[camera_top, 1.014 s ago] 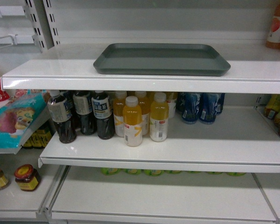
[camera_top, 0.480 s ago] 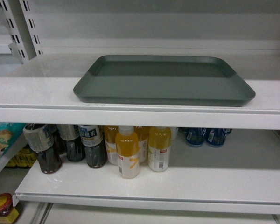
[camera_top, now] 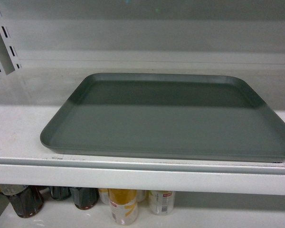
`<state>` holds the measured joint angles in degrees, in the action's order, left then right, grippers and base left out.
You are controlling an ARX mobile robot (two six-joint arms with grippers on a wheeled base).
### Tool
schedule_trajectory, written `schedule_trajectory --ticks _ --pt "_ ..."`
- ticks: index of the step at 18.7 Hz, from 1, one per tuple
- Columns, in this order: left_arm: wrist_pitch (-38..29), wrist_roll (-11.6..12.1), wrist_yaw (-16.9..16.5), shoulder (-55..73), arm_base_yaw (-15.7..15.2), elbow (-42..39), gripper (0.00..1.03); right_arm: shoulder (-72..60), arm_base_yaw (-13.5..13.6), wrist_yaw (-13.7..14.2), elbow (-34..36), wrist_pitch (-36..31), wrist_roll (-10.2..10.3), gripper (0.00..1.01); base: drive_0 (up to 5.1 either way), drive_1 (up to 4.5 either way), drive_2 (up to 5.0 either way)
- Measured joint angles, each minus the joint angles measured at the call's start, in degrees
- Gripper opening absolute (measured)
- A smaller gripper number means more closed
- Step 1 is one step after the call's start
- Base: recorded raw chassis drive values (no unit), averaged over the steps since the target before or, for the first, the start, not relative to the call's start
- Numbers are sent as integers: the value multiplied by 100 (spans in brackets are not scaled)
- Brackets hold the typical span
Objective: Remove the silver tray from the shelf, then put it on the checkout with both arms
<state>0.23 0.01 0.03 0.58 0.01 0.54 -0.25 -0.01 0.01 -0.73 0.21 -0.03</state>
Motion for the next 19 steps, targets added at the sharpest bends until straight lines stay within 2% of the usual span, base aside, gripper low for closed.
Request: schedule_trajectory --ticks 14,15,16,17,18,19 --pt "-2 0 -2 0 0 0 98 0 0 0 0 0 0 98 0 0 0" --pt "-2 0 -2 0 0 0 98 -33 0 2 -39 208 59 98 0 0 0" --pt "345 -44 118 70 46 85 98 -284 -7 -15 -208 682 243 98 0 0 0" --pt "1150 -146 446 463 221 404 98 -748 -7 -48 -321 656 483 98 0 0 0" --pt "1611 -214 691 940 387 706 98 -1049 -11 -72 -398 520 579 98 0 0 0" --pt "1856 -304 765 1491 531 1019 98 -1351 -70 -203 -479 271 664 98 0 0 0"
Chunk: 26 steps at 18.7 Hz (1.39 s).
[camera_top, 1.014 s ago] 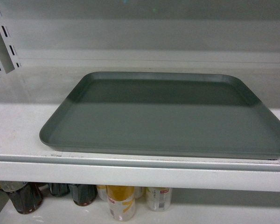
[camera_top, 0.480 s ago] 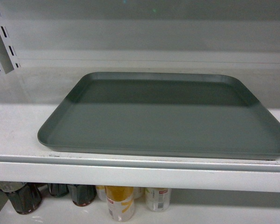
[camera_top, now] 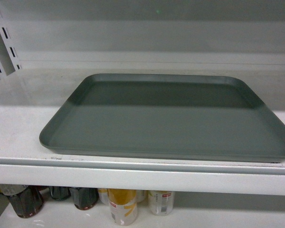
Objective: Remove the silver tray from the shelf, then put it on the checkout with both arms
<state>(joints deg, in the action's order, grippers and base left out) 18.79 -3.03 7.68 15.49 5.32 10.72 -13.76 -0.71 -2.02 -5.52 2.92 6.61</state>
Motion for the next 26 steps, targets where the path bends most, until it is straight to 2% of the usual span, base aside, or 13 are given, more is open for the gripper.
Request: schedule_trajectory --ticks 1,2,5,6,7,8,9,10,11,12,14,26 --pt "-109 -9 22 382 116 175 98 -249 -68 -122 -72 -260 74 98 0 0 0" --pt "-282 -15 0 568 164 269 98 -420 -83 -129 -140 -472 92 98 0 0 0" --pt "-1060 -17 -109 1222 98 516 98 -1191 -20 -186 -365 -1252 81 98 0 0 0" --pt "-2144 13 -415 2420 -20 750 98 -2380 299 -315 -608 -2295 -120 98 0 0 0" --pt "-3187 55 -844 3980 -98 1191 98 -4085 457 -503 -1130 -3397 -455 98 0 0 0" --pt "-3880 201 -898 5285 -81 1871 98 -5580 501 -560 -1637 -4015 -525 98 0 0 0" --pt "-4030 350 -800 6365 170 2341 98 -6660 564 -553 -2024 -4153 -540 98 0 0 0" --pt "-4052 380 -678 7187 350 2914 98 -7296 599 -490 -2470 -4192 -671 98 0 0 0" --pt "-3969 393 -570 7674 378 3368 98 -7757 597 -470 -3027 -3866 -667 98 0 0 0" --pt "-3930 417 -461 7814 396 3534 98 -7919 595 -461 -3261 -3720 -658 98 0 0 0" --pt "-3764 446 -448 7956 433 3775 98 -8146 592 -411 -3617 -3436 -588 98 0 0 0" --pt "-3462 269 -446 8240 446 4105 98 -8500 632 -214 -4127 -2861 -299 98 0 0 0"
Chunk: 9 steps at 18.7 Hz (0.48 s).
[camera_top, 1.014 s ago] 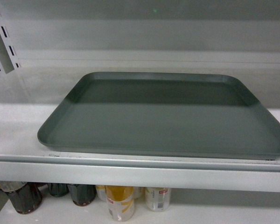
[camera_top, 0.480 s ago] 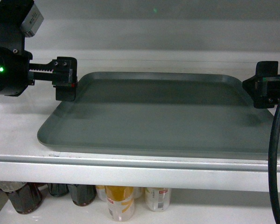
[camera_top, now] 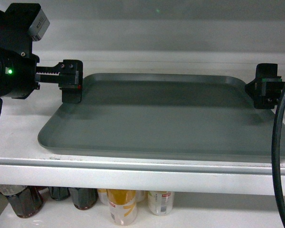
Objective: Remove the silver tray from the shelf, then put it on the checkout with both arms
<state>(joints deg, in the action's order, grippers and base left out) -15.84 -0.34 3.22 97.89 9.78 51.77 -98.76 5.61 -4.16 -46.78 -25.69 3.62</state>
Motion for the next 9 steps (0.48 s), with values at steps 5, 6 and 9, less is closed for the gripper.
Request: schedule_trajectory --ticks 5,6,9 --pt "-157 -201 72 77 101 -46 98 -332 42 109 -149 264 284 98 0 0 0" --pt "-212 -223 87 90 142 -76 98 -365 42 129 -151 267 315 98 0 0 0" --pt "-378 -203 188 186 249 -199 98 -468 76 212 -186 155 387 98 0 0 0"
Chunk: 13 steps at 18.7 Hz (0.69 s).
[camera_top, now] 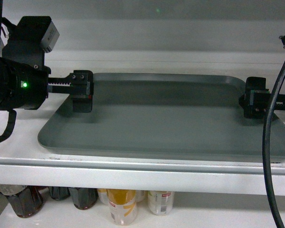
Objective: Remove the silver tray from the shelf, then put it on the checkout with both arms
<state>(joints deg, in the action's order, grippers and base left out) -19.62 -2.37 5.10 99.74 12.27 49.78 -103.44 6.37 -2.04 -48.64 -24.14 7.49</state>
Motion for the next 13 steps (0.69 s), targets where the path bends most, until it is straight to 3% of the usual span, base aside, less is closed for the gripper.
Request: schedule_trajectory --ticks 11,12,13 --pt "-319 -59 66 146 0 -245 98 -153 151 240 -26 -236 -39 98 0 0 0" --pt "-332 -120 63 146 9 -267 98 -153 216 247 -26 -254 -44 81 0 0 0" --pt "-330 -153 46 146 7 -267 98 -153 234 254 -22 -269 -44 81 0 0 0"
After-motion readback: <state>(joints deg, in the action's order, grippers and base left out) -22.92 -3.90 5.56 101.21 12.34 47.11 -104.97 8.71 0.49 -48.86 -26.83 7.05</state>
